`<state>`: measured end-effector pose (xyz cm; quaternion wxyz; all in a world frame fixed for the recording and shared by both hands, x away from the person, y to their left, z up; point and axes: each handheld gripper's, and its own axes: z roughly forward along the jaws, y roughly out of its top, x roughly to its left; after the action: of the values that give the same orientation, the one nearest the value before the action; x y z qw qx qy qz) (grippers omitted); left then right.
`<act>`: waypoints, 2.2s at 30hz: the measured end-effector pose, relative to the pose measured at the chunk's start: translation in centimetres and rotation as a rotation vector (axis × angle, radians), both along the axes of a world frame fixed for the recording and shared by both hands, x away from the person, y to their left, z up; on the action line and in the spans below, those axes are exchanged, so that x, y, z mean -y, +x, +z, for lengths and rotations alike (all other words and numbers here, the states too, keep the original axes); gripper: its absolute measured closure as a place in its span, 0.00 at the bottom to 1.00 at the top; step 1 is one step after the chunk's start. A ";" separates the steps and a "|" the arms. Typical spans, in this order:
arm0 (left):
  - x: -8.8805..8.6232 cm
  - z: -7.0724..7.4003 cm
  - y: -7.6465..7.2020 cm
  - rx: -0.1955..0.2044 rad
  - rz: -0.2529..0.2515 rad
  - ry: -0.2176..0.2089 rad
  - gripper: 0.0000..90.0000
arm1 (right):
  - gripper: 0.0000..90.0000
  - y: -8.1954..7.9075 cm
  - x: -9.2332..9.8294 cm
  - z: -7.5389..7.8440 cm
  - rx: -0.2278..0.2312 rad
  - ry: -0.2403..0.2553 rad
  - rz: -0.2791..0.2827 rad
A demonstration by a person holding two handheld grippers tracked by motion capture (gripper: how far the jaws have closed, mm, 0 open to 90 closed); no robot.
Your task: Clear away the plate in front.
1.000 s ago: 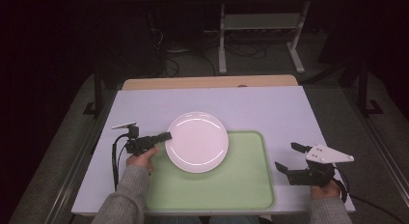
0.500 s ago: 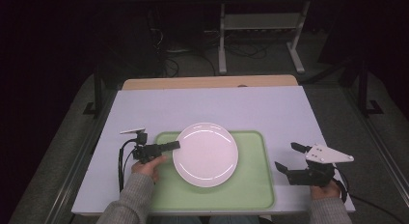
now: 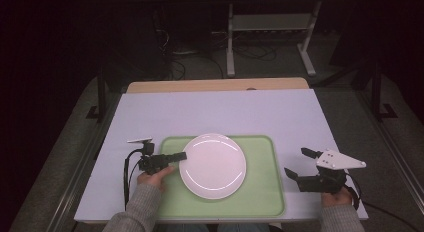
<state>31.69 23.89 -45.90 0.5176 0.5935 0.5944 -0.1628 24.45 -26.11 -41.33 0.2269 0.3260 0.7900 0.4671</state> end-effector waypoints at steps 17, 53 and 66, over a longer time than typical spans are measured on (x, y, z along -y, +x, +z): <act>0.2 0.3 -0.7 0.013 -0.001 0.100 0.95 | 0.15 -0.3 0.0 0.1 0.005 -0.005 0.003; 1.0 -0.2 -2.3 0.026 -0.057 0.245 0.86 | 0.15 -0.6 -0.4 0.2 0.006 -0.016 0.009; 0.8 0.3 -2.7 0.062 -0.065 0.272 0.80 | 0.15 -0.6 -0.5 0.2 0.006 -0.022 0.004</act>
<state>29.02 23.09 -45.56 0.4451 0.6819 0.5751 -0.0790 23.89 -25.64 -41.16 0.2318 0.3207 0.7951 0.4596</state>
